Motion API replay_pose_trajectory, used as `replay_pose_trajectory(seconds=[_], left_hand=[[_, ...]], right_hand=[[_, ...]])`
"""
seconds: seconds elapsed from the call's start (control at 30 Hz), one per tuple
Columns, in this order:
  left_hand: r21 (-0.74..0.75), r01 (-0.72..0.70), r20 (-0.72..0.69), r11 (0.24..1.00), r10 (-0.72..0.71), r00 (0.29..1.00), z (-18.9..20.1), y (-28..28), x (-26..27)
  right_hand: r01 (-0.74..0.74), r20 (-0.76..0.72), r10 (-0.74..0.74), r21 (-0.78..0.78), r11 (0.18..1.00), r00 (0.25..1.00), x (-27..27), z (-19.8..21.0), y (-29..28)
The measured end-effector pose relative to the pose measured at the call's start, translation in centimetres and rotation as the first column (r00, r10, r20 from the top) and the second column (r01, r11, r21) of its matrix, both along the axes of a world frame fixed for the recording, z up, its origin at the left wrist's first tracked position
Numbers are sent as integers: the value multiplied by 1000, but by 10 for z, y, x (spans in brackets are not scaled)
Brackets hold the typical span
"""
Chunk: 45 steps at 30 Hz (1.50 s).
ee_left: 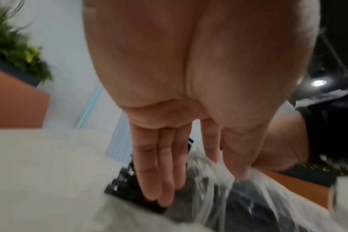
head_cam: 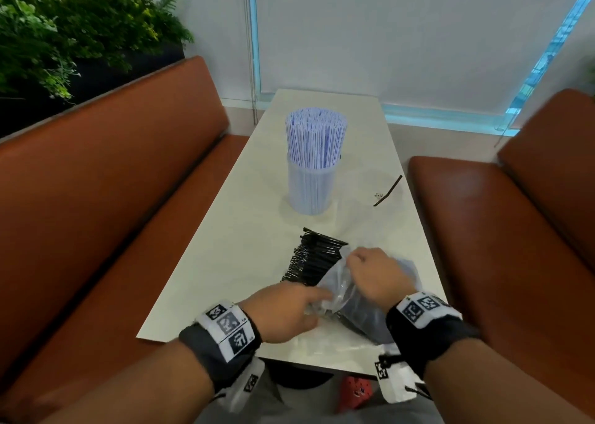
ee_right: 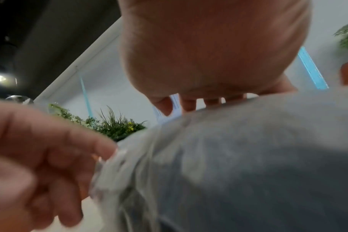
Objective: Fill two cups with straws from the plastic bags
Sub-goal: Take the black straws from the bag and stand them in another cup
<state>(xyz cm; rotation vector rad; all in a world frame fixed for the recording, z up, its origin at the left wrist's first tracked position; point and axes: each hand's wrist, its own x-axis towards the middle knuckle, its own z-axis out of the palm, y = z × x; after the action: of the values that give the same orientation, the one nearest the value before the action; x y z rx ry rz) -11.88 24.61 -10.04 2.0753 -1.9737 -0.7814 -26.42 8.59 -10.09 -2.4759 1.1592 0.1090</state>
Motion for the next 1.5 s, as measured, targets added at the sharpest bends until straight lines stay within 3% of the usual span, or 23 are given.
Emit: replay_pose_trajectory(seconds=[0.1,0.2,0.3,0.37,0.43,0.53,0.7,0.83,0.97,1.1,1.33,1.5], left_hand=[[-70,-51,76,996,56,996,24,-10,15],[-290,-77,152,954,126,980,37,-36,20],[-416,-37,96,908,85,992,21,-65,12],[-311,55,211,949,13,977,-7,-74,5],[-191,44,298,981,15,955,-37,-72,3],[-239,5,262,971,59,963,-57,-71,4],[-206,-16,254,978,69,965,-49,-78,6],[-208,124,345,970,-46,938,-30,-96,7],[-44,237,210,970,-223,952,-15,-114,6],[46,252,294,967,-255,921,-6,-119,10],[35,260,368,965,-255,894,-3,-123,8],[-51,195,478,979,-148,866,-2,-124,10]], right_hand=[[116,42,-116,15,993,992,4,-9,0],[192,88,-194,35,981,977,11,-12,-1],[213,146,-215,26,977,966,12,-15,-2],[185,169,-182,-1,983,969,7,-18,-2],[89,139,-81,-47,995,987,3,-20,-5],[-29,108,37,-76,997,993,-1,-24,-11],[-5,54,4,1,1000,999,3,-26,-22],[-30,11,29,16,999,1000,4,-27,-33],[-71,-69,74,43,997,995,6,-22,-39],[11,-60,-13,-19,1000,998,6,-19,-31],[-135,62,128,135,982,990,9,-18,-40],[-139,-11,140,39,989,990,13,-11,-45]])
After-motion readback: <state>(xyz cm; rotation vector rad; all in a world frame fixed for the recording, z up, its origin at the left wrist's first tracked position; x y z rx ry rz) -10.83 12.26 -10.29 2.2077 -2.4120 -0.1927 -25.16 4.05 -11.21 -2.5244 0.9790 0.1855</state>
